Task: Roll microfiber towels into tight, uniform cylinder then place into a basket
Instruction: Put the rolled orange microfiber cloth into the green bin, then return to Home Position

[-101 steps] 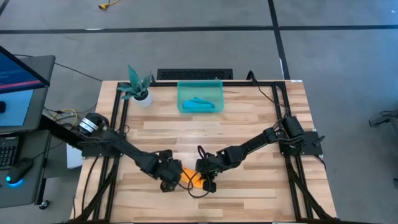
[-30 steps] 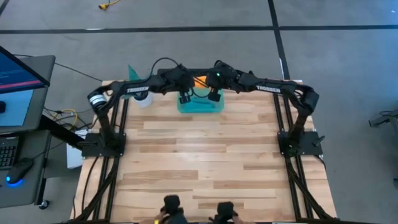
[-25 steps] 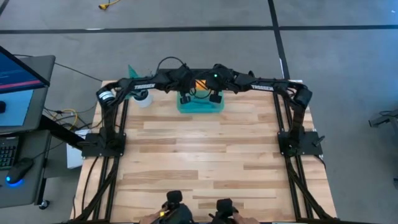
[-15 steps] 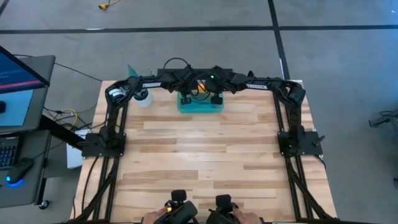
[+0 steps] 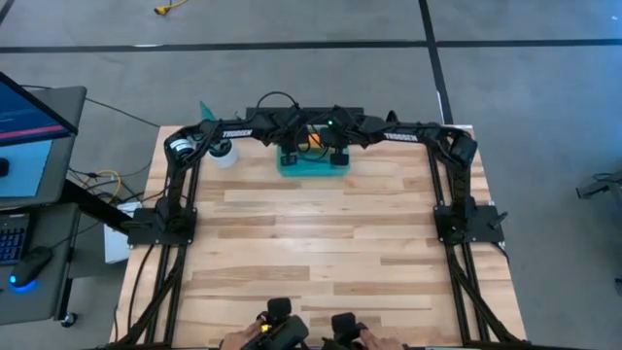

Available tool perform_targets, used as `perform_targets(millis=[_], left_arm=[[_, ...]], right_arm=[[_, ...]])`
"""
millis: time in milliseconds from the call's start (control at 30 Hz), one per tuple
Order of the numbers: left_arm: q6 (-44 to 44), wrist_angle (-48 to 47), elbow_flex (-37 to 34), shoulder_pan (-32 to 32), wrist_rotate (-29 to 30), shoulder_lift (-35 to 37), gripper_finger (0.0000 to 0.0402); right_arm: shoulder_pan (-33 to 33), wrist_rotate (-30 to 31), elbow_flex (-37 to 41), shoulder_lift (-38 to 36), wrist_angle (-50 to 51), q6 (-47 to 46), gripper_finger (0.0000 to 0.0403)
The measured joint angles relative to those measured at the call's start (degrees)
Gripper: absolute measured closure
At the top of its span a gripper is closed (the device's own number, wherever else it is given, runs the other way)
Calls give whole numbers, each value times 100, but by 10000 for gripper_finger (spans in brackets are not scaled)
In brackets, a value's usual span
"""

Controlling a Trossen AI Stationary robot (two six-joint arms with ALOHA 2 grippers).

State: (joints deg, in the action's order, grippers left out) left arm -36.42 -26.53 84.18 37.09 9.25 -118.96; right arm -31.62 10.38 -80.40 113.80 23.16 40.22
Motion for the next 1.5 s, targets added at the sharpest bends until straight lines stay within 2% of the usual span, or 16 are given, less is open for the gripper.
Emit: perform_targets(millis=[133,267,533,700,933,1100,1367,1500], left_arm=[[-17,-122,-9,-30,43,0,283],[-74,-189,-11,-76,1,0,254],[-195,-271,-11,-84,-89,130,244],[-193,-558,-22,-95,-91,376,244],[-191,-1072,-22,-106,-169,720,244],[-138,-1326,-15,-106,-855,980,244],[115,-1578,7,-392,-1636,1636,244],[229,-2034,4,-744,-2486,1881,244]], right_arm=[[160,90,0,-4,44,97,345],[265,97,0,-8,99,136,306],[337,75,-10,-76,272,-200,205],[337,366,-24,-82,511,-467,169],[334,324,-22,-290,645,-516,164],[337,237,-9,-795,932,-829,165],[394,-1151,-8,-1657,1807,-1731,165],[672,-1579,242,-1942,1930,-2004,165]])
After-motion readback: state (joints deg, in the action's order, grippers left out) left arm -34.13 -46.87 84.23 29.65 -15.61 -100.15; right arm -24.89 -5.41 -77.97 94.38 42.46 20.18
